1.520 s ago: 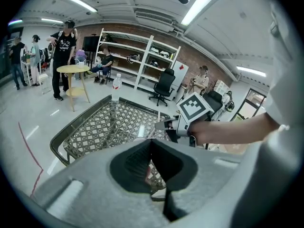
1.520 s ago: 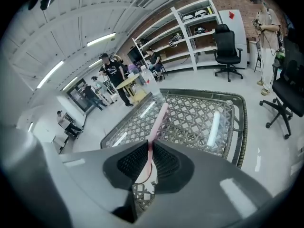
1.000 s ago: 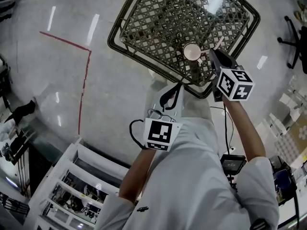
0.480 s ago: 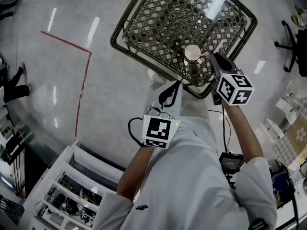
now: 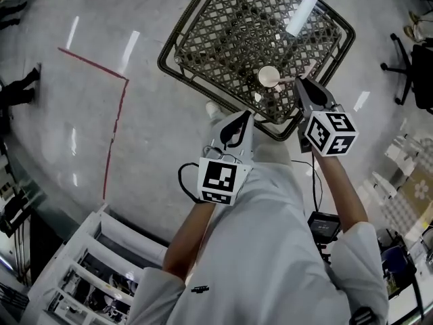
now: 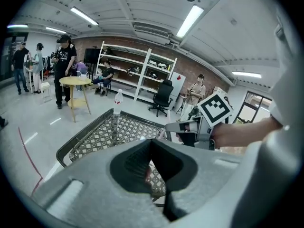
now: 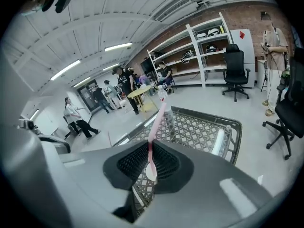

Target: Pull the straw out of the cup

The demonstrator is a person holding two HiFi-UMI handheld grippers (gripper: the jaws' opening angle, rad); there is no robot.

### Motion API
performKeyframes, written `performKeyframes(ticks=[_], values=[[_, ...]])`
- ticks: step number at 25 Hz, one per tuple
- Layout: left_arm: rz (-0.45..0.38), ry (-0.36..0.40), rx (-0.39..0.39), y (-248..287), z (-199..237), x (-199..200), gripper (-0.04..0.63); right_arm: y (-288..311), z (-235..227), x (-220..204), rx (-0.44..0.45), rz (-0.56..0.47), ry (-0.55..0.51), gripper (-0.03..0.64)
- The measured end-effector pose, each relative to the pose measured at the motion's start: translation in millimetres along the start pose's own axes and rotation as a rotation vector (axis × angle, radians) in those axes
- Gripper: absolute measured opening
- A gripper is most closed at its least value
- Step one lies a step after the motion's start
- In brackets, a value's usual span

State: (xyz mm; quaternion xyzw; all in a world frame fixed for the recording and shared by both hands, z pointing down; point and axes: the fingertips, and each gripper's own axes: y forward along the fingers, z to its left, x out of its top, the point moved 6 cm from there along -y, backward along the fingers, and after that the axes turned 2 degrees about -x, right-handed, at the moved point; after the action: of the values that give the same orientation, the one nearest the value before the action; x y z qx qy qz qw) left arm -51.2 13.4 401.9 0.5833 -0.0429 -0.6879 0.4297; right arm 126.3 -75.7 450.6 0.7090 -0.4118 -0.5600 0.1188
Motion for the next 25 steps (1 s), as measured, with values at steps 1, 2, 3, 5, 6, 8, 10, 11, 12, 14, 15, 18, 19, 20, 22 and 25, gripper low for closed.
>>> performKeyframes(ticks=[1,2,3,5,6,8,10,11,12,14,15,18,19,20,22,25], values=[[-0.006,0.001,0.000,-2,0,2,-0.002,-3,2,2,0.002,-0.005,-0.002,0.034],[-0.011,0.003,-0.001,-3,0,4,-0.002,-7,5,4,0.005,-0.009,-0.005,0.034],[-0.017,0.005,-0.001,-5,0,5,-0.002,-11,7,6,0.009,-0.014,-0.008,0.034],[-0.028,0.004,0.001,-8,0,8,-0.002,-17,12,11,0.018,-0.024,-0.017,0.034],[-0.034,0.002,0.001,-9,0,10,-0.002,-21,14,14,0.022,-0.030,-0.022,0.034],[-0.046,0.000,0.002,-13,-1,14,-0.002,-29,19,20,0.030,-0.044,-0.027,0.034],[-0.061,-0.003,0.003,-16,-2,17,-0.002,-37,23,26,0.039,-0.060,-0.032,0.034],[-0.067,-0.004,0.003,-17,-2,18,-0.002,-41,25,28,0.044,-0.069,-0.035,0.034],[-0.072,-0.005,0.004,-17,-3,19,-0.002,-45,27,31,0.049,-0.078,-0.040,0.034],[-0.082,-0.003,0.005,-19,-4,21,-0.002,-54,31,35,0.059,-0.094,-0.049,0.034],[-0.087,-0.002,0.006,-20,-5,23,-0.002,-58,33,37,0.065,-0.099,-0.053,0.034],[-0.104,0.002,0.006,-26,-7,28,-0.002,-71,39,41,0.077,-0.106,-0.069,0.034],[-0.108,0.004,0.005,-28,-8,31,-0.002,-76,42,43,0.080,-0.111,-0.076,0.034],[-0.112,0.007,0.002,-30,-9,33,-0.002,-80,44,45,0.083,-0.118,-0.084,0.034],[-0.120,0.017,-0.004,-32,-12,39,-0.002,-88,47,48,0.084,-0.132,-0.099,0.034],[-0.131,0.032,-0.010,-34,-20,45,-0.002,-100,48,51,0.086,-0.149,-0.115,0.034]])
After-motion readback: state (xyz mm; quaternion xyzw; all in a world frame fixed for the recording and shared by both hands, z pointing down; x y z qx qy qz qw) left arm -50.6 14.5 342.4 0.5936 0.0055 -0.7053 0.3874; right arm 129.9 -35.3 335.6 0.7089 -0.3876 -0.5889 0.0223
